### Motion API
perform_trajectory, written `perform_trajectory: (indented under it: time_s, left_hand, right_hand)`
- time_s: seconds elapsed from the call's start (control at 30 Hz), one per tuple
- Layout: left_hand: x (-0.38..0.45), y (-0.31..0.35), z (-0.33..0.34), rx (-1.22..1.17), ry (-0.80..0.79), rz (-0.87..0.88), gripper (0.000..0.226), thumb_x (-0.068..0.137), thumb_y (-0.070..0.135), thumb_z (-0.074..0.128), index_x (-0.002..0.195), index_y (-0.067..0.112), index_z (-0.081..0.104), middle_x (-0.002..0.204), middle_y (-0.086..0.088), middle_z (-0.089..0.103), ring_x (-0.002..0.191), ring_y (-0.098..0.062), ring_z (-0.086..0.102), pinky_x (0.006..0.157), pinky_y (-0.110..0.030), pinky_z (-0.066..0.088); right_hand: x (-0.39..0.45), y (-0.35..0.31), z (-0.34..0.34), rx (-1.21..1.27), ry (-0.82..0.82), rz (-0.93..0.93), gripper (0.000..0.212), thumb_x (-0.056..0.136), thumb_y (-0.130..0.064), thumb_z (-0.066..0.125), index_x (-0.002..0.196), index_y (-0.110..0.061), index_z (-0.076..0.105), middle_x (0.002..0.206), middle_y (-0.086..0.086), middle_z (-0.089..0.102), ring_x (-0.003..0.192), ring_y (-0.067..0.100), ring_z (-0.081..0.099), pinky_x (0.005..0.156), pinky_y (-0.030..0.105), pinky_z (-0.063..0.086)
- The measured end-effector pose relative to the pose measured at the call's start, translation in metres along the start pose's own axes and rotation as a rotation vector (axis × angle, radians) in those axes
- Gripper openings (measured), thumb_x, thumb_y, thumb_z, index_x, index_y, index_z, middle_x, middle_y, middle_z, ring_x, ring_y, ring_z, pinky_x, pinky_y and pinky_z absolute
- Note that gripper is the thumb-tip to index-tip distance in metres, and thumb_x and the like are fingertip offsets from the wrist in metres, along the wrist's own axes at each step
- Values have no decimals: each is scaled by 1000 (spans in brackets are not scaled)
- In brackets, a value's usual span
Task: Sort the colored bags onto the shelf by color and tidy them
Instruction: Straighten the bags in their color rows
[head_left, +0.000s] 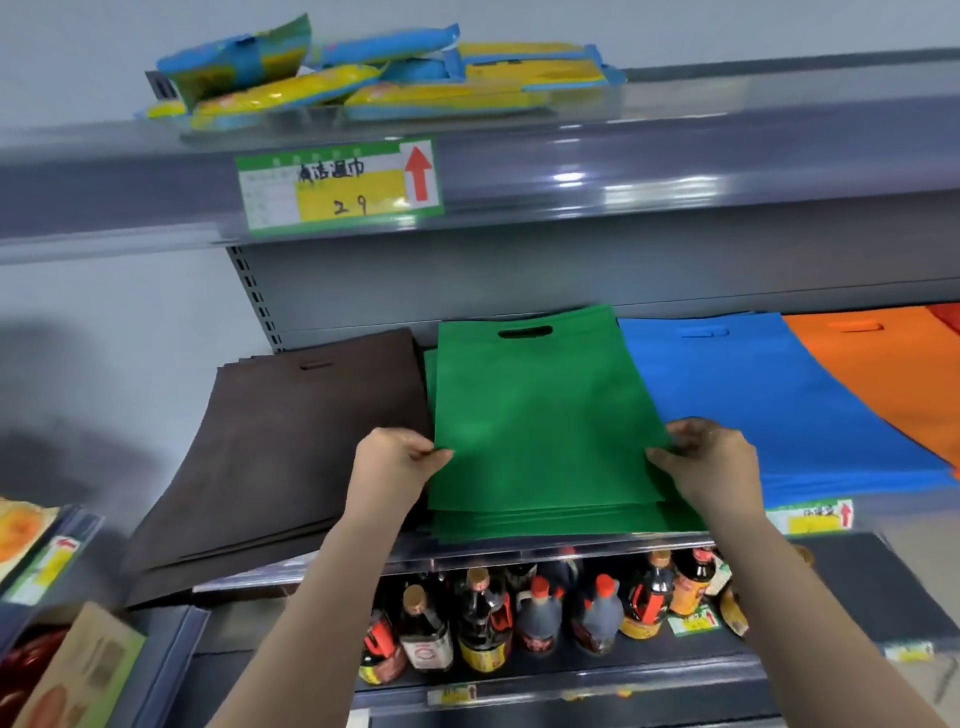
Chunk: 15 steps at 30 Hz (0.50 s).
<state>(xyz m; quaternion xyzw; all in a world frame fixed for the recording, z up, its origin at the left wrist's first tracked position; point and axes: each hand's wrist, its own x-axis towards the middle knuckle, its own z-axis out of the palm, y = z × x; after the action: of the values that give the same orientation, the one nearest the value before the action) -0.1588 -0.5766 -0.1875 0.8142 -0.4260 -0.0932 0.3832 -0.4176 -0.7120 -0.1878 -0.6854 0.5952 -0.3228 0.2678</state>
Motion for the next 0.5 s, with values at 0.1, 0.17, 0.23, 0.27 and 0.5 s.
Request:
perform_trajectory:
  time_s: [0.1,0.17,0.23,0.27,0.5]
  left_hand:
    - [1,3,10,154,-17,31,26,83,29,70,75,4,72,73,-11,69,66,-22,61,62,-27,46]
    - [-2,5,8,240,40,39,27,86,32,66,85,6,73,78,-8,70,72,-21,63,63,-26,48]
    - [-8,6,0,343,145,67,25,89,33,63,93,10,73,86,-6,71,81,-25,65,66,-29,48]
    - [-12,5,-6,389,192,87,23,88,31,63,96,11,72,90,-7,70,85,-28,64,67,-30,48]
    - [-49,-25,-89,781,317,63,36,69,23,80,100,7,69,92,-12,70,81,-36,65,65,-43,52]
  right_hand:
    - [12,6,-2,-205,-63,-53,44,80,-24,75,118,-10,60,96,5,58,88,29,58,65,32,43]
    - [19,2,3,-269,-76,-156,46,82,-26,72,122,-10,58,108,12,58,97,35,57,70,36,46]
    - [22,-13,13,-288,-124,-279,42,85,-24,68,122,-9,59,112,14,58,105,36,54,77,37,46]
    - [23,-24,19,-290,-157,-348,40,86,-23,66,122,-10,59,115,14,59,109,34,53,80,37,46]
    - [-23,-139,73,-325,-390,-899,48,89,-41,57,135,-29,46,135,-10,49,124,15,45,91,27,42]
